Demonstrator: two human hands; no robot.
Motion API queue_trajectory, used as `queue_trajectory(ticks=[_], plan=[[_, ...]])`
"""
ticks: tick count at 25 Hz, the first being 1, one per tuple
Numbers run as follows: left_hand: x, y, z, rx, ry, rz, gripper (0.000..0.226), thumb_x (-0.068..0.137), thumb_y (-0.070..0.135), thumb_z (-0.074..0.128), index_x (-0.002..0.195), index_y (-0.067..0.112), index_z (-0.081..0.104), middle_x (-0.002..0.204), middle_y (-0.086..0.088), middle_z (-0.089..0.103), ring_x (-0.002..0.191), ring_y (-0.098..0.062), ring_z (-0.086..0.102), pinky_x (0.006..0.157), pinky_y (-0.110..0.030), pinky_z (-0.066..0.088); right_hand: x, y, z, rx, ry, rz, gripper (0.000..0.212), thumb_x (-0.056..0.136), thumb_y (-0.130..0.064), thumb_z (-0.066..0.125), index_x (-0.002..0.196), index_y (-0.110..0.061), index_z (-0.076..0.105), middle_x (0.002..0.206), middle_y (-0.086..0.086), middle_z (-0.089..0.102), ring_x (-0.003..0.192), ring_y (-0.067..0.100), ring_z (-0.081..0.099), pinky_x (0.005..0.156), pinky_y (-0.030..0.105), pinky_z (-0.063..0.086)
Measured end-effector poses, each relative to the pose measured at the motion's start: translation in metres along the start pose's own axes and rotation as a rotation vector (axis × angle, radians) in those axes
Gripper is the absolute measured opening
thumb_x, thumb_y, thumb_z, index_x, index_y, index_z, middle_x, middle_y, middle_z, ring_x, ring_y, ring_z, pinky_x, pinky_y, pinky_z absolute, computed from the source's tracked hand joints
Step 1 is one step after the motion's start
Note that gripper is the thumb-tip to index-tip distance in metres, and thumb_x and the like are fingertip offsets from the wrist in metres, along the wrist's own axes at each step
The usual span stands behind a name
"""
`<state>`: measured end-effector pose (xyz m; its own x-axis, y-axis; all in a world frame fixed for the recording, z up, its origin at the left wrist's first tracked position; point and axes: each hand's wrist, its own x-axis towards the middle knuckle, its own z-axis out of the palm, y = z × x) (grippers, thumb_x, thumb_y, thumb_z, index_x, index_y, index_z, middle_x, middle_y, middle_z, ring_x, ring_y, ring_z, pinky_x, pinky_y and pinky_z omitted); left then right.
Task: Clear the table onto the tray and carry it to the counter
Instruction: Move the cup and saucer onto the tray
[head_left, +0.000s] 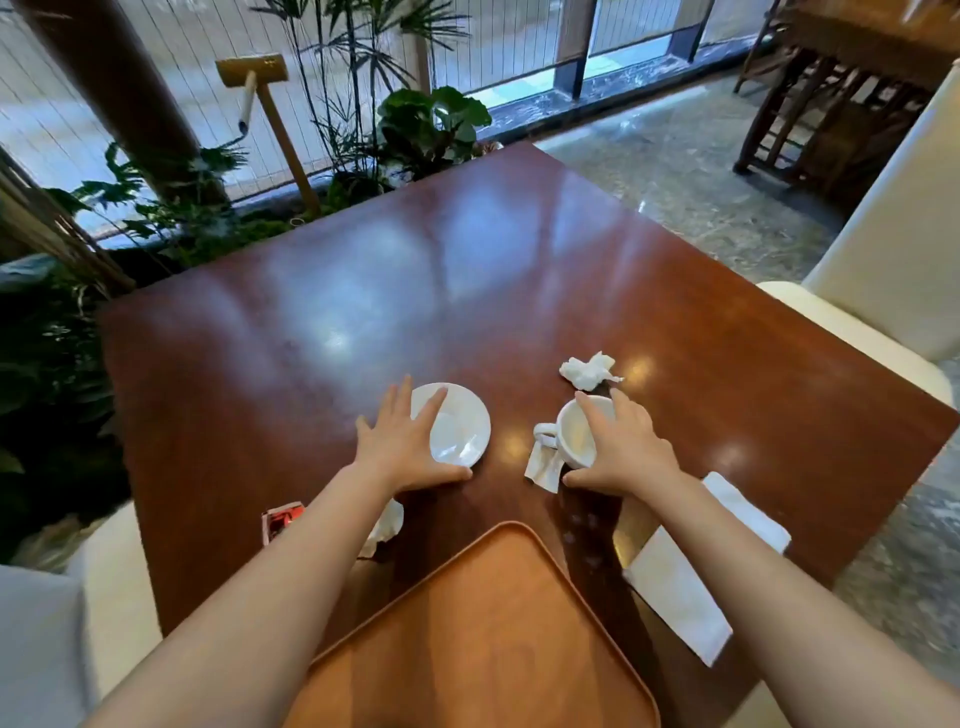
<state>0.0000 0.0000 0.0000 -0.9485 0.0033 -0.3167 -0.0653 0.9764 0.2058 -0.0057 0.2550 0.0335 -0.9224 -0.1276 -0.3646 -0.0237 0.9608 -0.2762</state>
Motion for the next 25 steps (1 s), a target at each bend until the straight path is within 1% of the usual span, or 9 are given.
queue_trajectory(ticks=[3,5,7,10,14,16,20,23,25], plan=[[0.017,-0.001,0.003,0.011,-0.119,-0.006,0.118,0.052,0.075,0.065,0.142,0.044,-0.004,0.156,-0.007,-0.017,0.143,-0.026,-0.015,0.106,-0.067,0.013,0.01,0.004,-0.008,-0.021,-0.039,0.015,0.092,0.063,-0.044,0.072,0.138,-0.034,0.022,0.141,0.007,0.029,0.13,0.03,0.03,0.088,0.046,0.044],[0.026,-0.003,0.007,-0.013,-0.148,-0.013,0.121,0.05,0.074,0.067,0.141,0.046,-0.008,0.156,-0.009,-0.019,0.142,-0.027,-0.017,0.104,-0.068,0.014,0.017,0.005,-0.009,-0.028,-0.064,0.035,0.09,0.064,-0.044,0.072,0.138,-0.031,0.024,0.138,0.006,0.033,0.126,0.03,0.034,0.085,0.042,0.045],[0.032,-0.002,0.011,-0.011,-0.174,-0.011,0.123,0.048,0.074,0.067,0.14,0.047,-0.011,0.155,-0.01,-0.019,0.142,-0.028,-0.016,0.104,-0.068,0.015,0.017,0.002,-0.007,-0.021,-0.055,0.027,0.085,0.066,-0.041,0.072,0.136,-0.028,0.027,0.134,0.006,0.036,0.123,0.029,0.036,0.082,0.04,0.044],[0.039,-0.001,0.014,0.034,-0.153,0.006,0.124,0.047,0.074,0.067,0.139,0.048,-0.011,0.156,-0.008,-0.015,0.142,-0.027,-0.014,0.103,-0.068,0.018,0.016,0.003,-0.006,-0.012,-0.018,0.019,0.081,0.067,-0.04,0.07,0.135,-0.026,0.029,0.13,0.004,0.037,0.121,0.028,0.036,0.081,0.039,0.044],[0.037,0.006,0.016,0.105,-0.102,0.065,0.119,0.051,0.066,0.068,0.141,0.045,-0.007,0.154,-0.012,-0.001,0.141,-0.032,-0.003,0.1,-0.063,0.025,0.014,0.005,-0.004,-0.002,0.03,0.021,0.075,0.066,-0.043,0.069,0.13,-0.027,0.034,0.126,0.003,0.041,0.118,0.027,0.038,0.074,0.036,0.041],[0.035,0.011,0.018,0.109,-0.067,0.061,0.115,0.053,0.062,0.067,0.142,0.043,-0.003,0.151,-0.014,0.007,0.138,-0.033,0.003,0.097,-0.06,0.029,0.013,0.005,-0.004,0.002,0.067,0.006,0.074,0.066,-0.046,0.069,0.129,-0.027,0.034,0.125,0.003,0.041,0.117,0.027,0.038,0.071,0.034,0.039],[0.028,0.015,0.013,0.078,-0.015,0.046,0.112,0.052,0.06,0.067,0.142,0.04,0.005,0.147,-0.014,0.012,0.135,-0.034,0.008,0.095,-0.057,0.031,0.009,0.006,-0.011,-0.019,0.125,-0.019,0.081,0.063,-0.049,0.072,0.131,-0.031,0.033,0.13,0.002,0.04,0.118,0.028,0.037,0.073,0.037,0.044],[0.011,0.021,-0.008,0.059,0.071,0.045,0.11,0.051,0.061,0.068,0.142,0.039,0.008,0.146,-0.014,0.015,0.132,-0.034,0.012,0.094,-0.057,0.032,0.0,-0.001,-0.028,-0.027,0.163,-0.068,0.079,0.063,-0.041,0.071,0.131,-0.032,0.033,0.132,0.003,0.038,0.118,0.029,0.037,0.072,0.034,0.04],[-0.009,0.025,-0.022,0.048,0.126,0.051,0.11,0.052,0.06,0.068,0.142,0.038,0.009,0.146,-0.014,0.014,0.132,-0.034,0.011,0.094,-0.057,0.032,-0.011,-0.008,-0.038,-0.027,0.186,-0.11,0.081,0.064,-0.039,0.071,0.135,-0.031,0.031,0.138,0.003,0.035,0.123,0.03,0.034,0.076,0.037,0.042]])
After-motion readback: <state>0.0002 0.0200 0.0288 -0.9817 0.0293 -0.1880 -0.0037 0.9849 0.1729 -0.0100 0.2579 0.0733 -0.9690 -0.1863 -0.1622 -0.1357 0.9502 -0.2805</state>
